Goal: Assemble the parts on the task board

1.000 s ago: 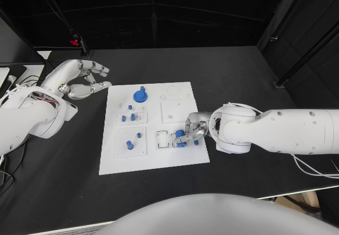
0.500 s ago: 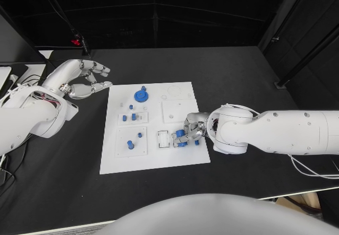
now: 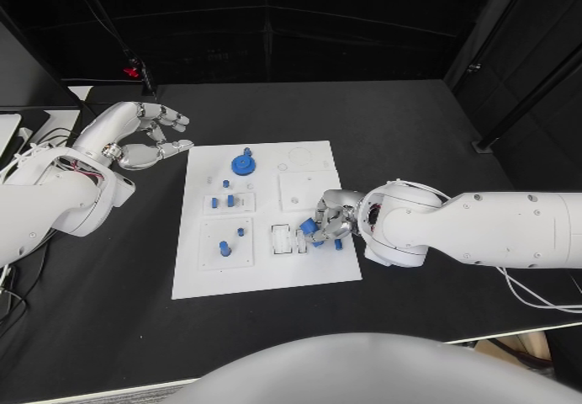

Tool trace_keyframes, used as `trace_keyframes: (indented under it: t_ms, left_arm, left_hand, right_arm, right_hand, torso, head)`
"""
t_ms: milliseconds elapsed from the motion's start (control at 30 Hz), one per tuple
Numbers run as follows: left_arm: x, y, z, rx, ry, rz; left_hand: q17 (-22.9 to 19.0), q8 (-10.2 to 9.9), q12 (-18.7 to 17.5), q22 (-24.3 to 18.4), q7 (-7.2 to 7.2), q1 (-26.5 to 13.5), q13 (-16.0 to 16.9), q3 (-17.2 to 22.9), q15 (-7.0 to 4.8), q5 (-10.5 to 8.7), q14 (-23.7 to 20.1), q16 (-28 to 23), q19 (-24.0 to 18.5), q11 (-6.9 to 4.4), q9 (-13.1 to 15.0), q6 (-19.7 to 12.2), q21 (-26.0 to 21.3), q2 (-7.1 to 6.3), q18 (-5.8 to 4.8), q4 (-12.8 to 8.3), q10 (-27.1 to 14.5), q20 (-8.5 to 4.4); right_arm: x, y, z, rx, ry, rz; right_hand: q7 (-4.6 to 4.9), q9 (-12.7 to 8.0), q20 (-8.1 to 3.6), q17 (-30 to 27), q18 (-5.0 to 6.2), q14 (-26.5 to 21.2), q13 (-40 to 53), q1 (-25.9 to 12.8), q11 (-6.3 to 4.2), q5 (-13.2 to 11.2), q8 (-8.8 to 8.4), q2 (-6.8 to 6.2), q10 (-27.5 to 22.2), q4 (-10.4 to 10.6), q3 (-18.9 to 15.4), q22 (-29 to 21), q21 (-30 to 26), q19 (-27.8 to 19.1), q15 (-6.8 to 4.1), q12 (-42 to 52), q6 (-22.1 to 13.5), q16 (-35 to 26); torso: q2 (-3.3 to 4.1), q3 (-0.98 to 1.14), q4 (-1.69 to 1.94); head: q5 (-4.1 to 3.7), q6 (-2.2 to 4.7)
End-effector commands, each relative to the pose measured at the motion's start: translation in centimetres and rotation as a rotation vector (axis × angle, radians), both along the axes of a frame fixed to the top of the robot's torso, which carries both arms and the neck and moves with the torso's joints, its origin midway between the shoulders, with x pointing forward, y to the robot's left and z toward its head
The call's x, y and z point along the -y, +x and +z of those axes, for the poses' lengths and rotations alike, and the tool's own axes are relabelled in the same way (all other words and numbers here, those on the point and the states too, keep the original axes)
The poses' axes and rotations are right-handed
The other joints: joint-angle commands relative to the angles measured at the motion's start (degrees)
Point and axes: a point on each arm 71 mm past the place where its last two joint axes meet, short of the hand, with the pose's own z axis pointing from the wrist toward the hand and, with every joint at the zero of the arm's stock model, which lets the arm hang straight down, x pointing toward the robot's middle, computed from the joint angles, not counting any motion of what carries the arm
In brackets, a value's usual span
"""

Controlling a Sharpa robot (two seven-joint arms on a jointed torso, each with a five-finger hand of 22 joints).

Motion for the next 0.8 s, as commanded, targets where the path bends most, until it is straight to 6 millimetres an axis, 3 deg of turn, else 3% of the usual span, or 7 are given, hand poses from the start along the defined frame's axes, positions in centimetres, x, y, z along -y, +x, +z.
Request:
trace_keyframes:
  t_ms: [33, 267, 467, 800]
  left_arm:
    - [0.0, 0.0, 0.1, 0.0, -0.005, -0.005]
    - [-0.2, 0.0, 0.1, -0.002, -0.005, -0.002]
    - [-0.2, 0.0, 0.0, -0.003, -0.003, 0.0]
    - [-0.3, 0.1, 0.0, -0.005, -0.002, 0.002]
  left_hand:
    - [-0.08, -0.3, 0.36, -0.08, 0.06, -0.34, -0.08, -0.36, 0.07, 0.22, 0.49, -0.38, 0.49, -0.04, -0.02, 0.17, -0.16, 0.43, 1.01, -0.04, 0.33, -0.01]
    - [-0.08, -0.3, 0.36, -0.08, 0.06, -0.34, -0.08, -0.36, 0.07, 0.22, 0.49, -0.38, 0.49, -0.04, -0.02, 0.17, -0.16, 0.43, 1.01, -0.04, 0.33, -0.01]
    - [-0.08, -0.3, 0.36, -0.08, 0.06, -0.34, -0.08, -0.36, 0.07, 0.22, 0.49, -0.38, 0.49, -0.04, -0.02, 0.17, -0.16, 0.43, 1.01, -0.04, 0.33, -0.01]
    - [-0.08, -0.3, 0.36, -0.08, 0.06, -0.34, -0.08, -0.36, 0.07, 0.22, 0.49, -0.38, 0.49, -0.04, -0.02, 0.17, -0.16, 0.43, 1.01, -0.04, 0.33, -0.01]
  right_arm:
    - [0.1, -0.2, 0.0, -0.003, 0.103, -0.047]
    - [0.6, -0.7, 0.2, -0.04, 0.217, -0.091]
    - [0.7, -1.1, 0.5, -0.064, 0.31, -0.116]
    - [0.5, -1.4, 0.6, -0.117, 0.439, -0.141]
  right_hand:
    - [-2.03, -0.26, -0.52, 15.09, -0.42, 6.04, 15.08, 1.08, -0.53, -0.17, -0.68, 0.4, 5.96, -0.24, 1.13, 15.09, 0.17, 5.93, -0.44, 0.15, 2.97, 0.14]
    - [-2.33, -1.28, -0.77, 15.09, -0.42, 6.04, 15.08, 1.63, -0.81, 0.38, -2.66, -0.26, 5.96, -0.23, 2.41, 15.09, 0.17, 5.93, -0.72, 0.15, 5.06, 0.14]
    - [-2.8, -2.14, -1.08, 15.09, -0.42, 6.04, 15.08, 2.25, -1.25, 0.97, -4.65, -0.74, 5.96, -0.68, 3.96, 15.09, 0.17, 5.93, -1.05, 0.15, 7.67, 0.14]
    - [-3.25, -2.99, -1.49, 15.09, -0.42, 6.04, 15.08, 2.31, -1.71, 1.12, -7.26, -1.19, 5.96, -1.02, 5.56, 15.09, 0.17, 5.93, -1.47, 0.15, 10.43, 0.14]
  torso:
    - [0.03, 0.02, 0.03]
    - [-0.02, 0.02, -0.09]
    - [-0.05, -0.02, 0.07]
    - [-0.05, -0.04, 0.08]
  head:
    - [0.18, 0.01]
    - [0.7, 0.01]
    - [0.51, 0.01]
    - [1.41, 0.01]
